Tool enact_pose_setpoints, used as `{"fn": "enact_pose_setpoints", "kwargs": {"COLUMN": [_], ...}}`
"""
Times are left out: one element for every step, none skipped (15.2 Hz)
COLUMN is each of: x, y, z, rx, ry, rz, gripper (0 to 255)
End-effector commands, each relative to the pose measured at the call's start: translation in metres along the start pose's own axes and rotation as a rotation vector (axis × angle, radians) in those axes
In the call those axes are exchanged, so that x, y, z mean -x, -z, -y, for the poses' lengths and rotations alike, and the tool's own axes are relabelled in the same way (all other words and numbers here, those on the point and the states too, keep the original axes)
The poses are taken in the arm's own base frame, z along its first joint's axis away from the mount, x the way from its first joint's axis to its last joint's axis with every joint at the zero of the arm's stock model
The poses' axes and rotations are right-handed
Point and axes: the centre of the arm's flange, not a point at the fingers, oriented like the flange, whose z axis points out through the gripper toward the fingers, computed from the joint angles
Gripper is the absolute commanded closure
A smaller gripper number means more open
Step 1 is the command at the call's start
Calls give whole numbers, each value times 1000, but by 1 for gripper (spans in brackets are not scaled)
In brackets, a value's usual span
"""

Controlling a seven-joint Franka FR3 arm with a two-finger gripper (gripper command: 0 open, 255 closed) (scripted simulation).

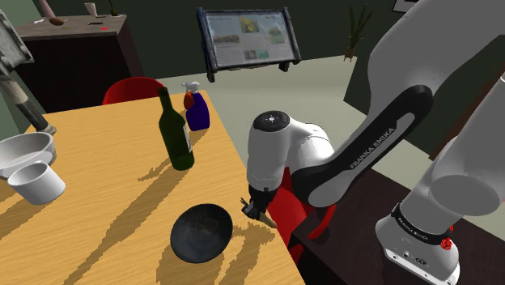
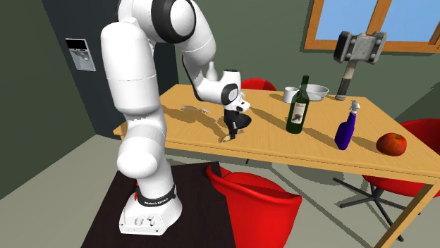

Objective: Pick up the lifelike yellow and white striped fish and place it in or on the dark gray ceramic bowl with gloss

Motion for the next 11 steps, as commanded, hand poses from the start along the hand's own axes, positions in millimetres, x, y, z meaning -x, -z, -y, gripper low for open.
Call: {"fn": "enact_pose_setpoints", "kwargs": {"x": [0,0,0,-1,-1,-1,-1,-2,-2,-2,-2], "y": [10,15,20,25,31,36,41,47,52,57,62], "z": [0,0,0,0,0,0,0,0,0,0,0], "rx": [0,0,0,0,0,0,0,0,0,0,0], "ry": [0,0,0,0,0,0,0,0,0,0,0], "rz": [1,1,1,1,1,1,1,1,1,1,1], "gripper": [255,255,255,255,255,255,255,255,255,255,255]}}
